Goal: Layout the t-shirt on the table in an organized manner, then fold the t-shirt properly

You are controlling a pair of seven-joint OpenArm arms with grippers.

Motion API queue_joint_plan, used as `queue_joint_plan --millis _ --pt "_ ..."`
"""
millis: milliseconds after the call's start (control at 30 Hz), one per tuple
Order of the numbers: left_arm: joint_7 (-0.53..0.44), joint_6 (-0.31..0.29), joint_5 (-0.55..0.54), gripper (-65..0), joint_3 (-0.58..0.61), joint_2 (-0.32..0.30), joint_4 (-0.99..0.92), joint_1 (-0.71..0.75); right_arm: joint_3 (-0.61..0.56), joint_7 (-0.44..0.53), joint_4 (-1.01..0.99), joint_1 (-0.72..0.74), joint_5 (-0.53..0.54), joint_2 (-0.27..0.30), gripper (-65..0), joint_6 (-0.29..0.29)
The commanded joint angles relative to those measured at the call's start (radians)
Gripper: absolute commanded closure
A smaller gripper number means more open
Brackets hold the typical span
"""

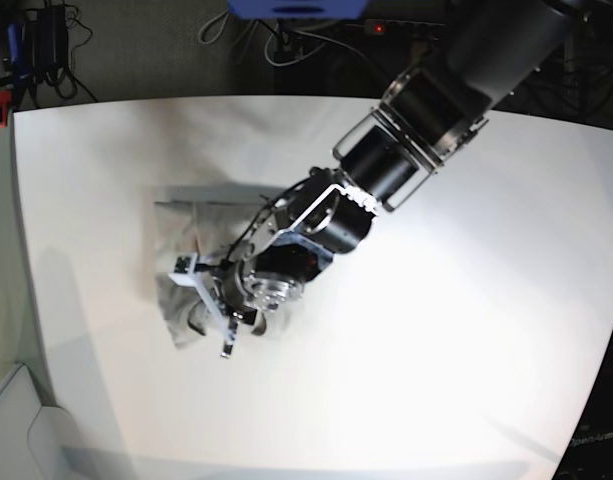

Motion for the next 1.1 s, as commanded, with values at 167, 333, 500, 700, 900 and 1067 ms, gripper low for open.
queue_joint_plan --millis 167,333,500,700,900,1067 --pt "-0.007 0.021 0.005 -3.9 -0.01 0.015 -0.001 -0.034 -0.029 0.012 0.015 -0.008 -0.005 0.02 -40.7 0.011" --pt "-0.012 0.152 0.001 -26.1 -0.013 0.015 0.001 -0.05 -0.068 0.012 0.015 -0.01 -0.005 0.02 -40.7 0.011" --pt "-0.013 0.396 -0.001 -43.5 -0.013 0.015 0.007 -0.051 -0.077 0.01 0.015 -0.011 -0.005 0.02 -40.7 0.011" --pt "-0.01 0.442 -0.018 -45.8 -0.189 0.015 0.113 0.009 -0.079 0.012 0.018 0.024 -0.005 0.02 -40.7 0.011" --pt "-0.001 0.295 -0.184 -45.6 -0.557 0.015 0.347 0.171 -0.138 0.003 0.017 0.151 -0.005 0.02 -40.6 0.011" --pt "-0.001 0.206 -0.203 -34.5 -0.82 0.015 0.438 0.334 -0.355 0.003 0.017 0.249 -0.005 -0.008 -40.1 0.011"
